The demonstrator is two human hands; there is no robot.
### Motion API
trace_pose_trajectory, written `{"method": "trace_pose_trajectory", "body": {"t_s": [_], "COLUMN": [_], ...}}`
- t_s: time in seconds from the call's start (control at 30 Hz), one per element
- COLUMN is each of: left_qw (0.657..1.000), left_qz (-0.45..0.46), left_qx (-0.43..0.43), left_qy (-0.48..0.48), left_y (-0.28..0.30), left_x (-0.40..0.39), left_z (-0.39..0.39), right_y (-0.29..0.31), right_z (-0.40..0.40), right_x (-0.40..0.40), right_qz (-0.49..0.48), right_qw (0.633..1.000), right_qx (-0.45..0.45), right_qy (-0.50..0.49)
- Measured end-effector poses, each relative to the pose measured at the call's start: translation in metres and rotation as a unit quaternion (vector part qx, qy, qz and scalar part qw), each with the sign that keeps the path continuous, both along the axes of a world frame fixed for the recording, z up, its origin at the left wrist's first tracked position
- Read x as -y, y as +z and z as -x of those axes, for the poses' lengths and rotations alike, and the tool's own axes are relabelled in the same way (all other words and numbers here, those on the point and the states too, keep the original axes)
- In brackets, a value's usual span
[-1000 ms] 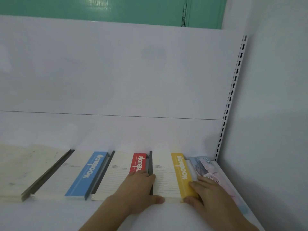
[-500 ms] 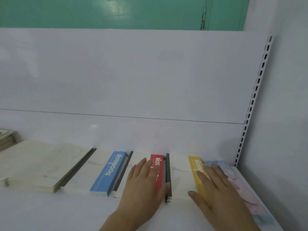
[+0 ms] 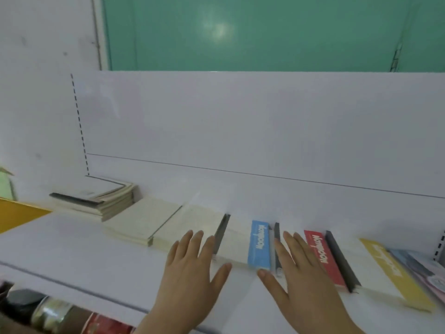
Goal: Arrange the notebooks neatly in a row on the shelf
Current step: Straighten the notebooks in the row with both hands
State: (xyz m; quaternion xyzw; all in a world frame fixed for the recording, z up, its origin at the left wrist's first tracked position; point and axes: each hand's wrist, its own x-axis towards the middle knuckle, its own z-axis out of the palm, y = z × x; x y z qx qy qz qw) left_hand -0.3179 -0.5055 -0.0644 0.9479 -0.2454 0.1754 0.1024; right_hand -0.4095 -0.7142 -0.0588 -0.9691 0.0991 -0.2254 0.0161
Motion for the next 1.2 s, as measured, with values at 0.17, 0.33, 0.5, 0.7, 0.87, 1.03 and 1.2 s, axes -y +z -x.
{"method": "trace_pose_trajectory", "body": {"t_s": [0.17,0.33,0.5,0.7,0.87,1.03,1.2], "left_qw": [0.998,0.994,0.991,0.993,0.994,0.996,0.998], "left_qz": [-0.018,0.002,0.022,0.021,0.012,0.043,0.036], "left_qx": [-0.056,-0.082,-0.081,-0.053,-0.028,0.0,-0.022], "left_qy": [0.028,0.072,0.105,0.106,0.105,0.08,0.055], "left_y": [0.014,0.014,0.011,0.012,0.02,0.018,0.01], "left_x": [-0.116,-0.21,-0.277,-0.326,-0.35,-0.364,-0.376], "left_z": [-0.011,-0.026,-0.062,-0.13,-0.198,-0.26,-0.309], "right_y": [0.005,0.006,0.013,0.014,0.018,0.027,0.025], "right_z": [-0.034,-0.069,-0.119,-0.197,-0.269,-0.327,-0.375], "right_x": [-0.118,-0.215,-0.283,-0.336,-0.358,-0.377,-0.401], "right_qz": [-0.041,-0.047,-0.052,-0.039,-0.02,-0.028,-0.018], "right_qw": [0.997,0.993,0.986,0.983,0.985,0.988,0.991], "right_qx": [0.007,-0.049,-0.065,-0.05,-0.032,-0.034,-0.056], "right_qy": [0.07,0.1,0.147,0.173,0.171,0.151,0.12]}}
